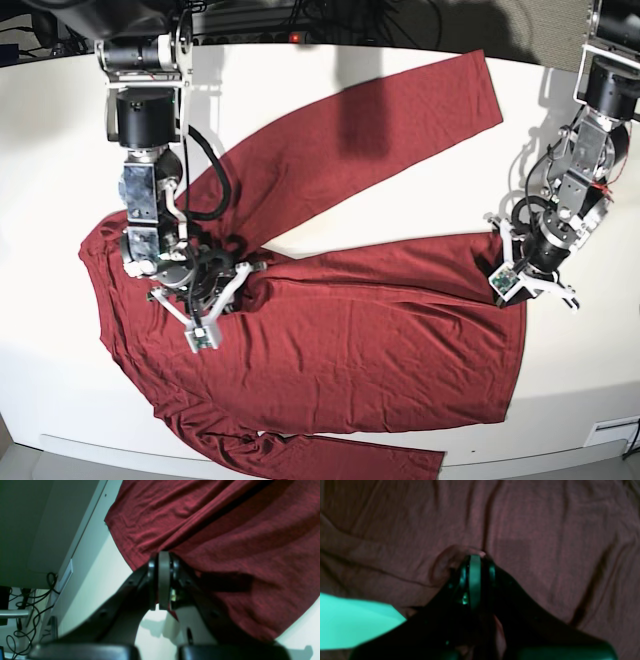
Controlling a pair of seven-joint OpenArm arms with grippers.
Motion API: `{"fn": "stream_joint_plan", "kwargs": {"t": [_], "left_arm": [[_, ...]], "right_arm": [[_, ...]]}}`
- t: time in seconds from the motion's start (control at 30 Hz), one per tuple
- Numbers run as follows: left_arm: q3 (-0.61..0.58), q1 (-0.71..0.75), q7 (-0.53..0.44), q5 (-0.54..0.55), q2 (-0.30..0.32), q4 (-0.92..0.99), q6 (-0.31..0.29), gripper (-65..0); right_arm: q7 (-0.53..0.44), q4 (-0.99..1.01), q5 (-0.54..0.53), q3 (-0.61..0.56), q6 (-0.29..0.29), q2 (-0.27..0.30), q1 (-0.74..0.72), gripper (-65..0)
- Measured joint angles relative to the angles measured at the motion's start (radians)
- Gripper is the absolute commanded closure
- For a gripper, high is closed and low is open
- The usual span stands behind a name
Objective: Fold the T-shirt properly
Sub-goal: 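Drag the held shoulder with the right gripper toward the shirt middle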
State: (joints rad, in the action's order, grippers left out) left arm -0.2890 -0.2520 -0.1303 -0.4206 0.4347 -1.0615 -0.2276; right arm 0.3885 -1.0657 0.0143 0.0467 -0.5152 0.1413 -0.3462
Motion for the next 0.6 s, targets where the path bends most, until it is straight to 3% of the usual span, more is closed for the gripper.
{"fn": "stream_joint_plan", "kwargs": {"t": [0.23,0.33,0.47,0.6], "left_arm": [[0.000,-0.006,0.000,-0.001,0.000,0.072,0.000,0.0],[0.000,-0.006,-0.009,-0.001,0.000,0.103,0.000,0.0],[0.000,-0.006,-0.108,-0.004,-0.001,0.113,0.000,0.0],[0.000,-0.008,-0.104,-0.004,-0.005,0.113,0.000,0.0]], "right_arm": [[-0.029,0.000,0.039,-0.082,0.064,-0.003,0.000,0.0],[-0.033,0.000,0.040,-0.078,0.122,-0.002,0.000,0.0],[-0.048,0.000,0.040,-0.073,0.123,0.000,-0.003,0.0],[-0.090,0.000,0.040,-0.073,0.124,0.000,-0.005,0.0]]}}
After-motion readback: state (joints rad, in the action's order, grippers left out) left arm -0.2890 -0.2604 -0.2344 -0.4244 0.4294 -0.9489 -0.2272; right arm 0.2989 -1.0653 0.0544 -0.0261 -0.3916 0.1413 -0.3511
